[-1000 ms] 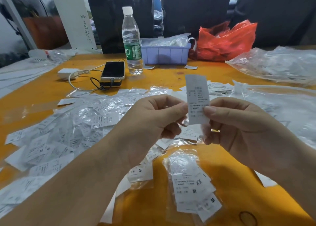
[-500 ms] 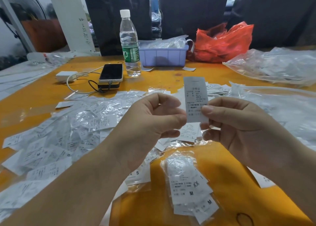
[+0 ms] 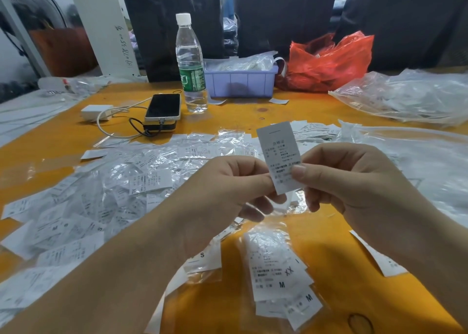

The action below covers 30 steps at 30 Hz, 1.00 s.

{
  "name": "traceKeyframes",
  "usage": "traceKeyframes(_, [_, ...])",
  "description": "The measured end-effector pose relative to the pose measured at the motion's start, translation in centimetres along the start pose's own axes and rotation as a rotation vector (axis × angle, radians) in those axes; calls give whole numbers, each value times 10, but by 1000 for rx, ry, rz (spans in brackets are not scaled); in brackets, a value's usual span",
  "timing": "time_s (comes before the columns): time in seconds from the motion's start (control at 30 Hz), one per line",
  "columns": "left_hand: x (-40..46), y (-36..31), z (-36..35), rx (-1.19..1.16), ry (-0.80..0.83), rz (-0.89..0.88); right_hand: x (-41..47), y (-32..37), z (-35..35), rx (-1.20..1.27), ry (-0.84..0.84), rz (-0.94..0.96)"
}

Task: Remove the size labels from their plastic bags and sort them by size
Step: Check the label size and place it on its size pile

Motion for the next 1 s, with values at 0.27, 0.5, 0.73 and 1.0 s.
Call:
traceKeyframes(0.27, [0,-4,0,0,-32,-21,5,6,15,27,-145,36])
traceKeyframes(0.5, [-1,-6,-1,-3,-33,-60,5,5,17,23,-145,65])
traceKeyframes(0.73, [-2,-6,-2,-37,-16,-49,5,5,14,3,-84,104])
traceKeyframes(1.0, [-2,-8,-2,-17,-43,-69,1,10,6,-5,-34,169])
Point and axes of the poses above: each hand's wrist, its own x-axis towards the middle knuckle, its own z-axis out of the back of the hand, y = z × x, the point moved 5 cm from there along x, towards the middle knuckle, and after that the axes turned 7 degrees about -y, right-handed, at the moved point
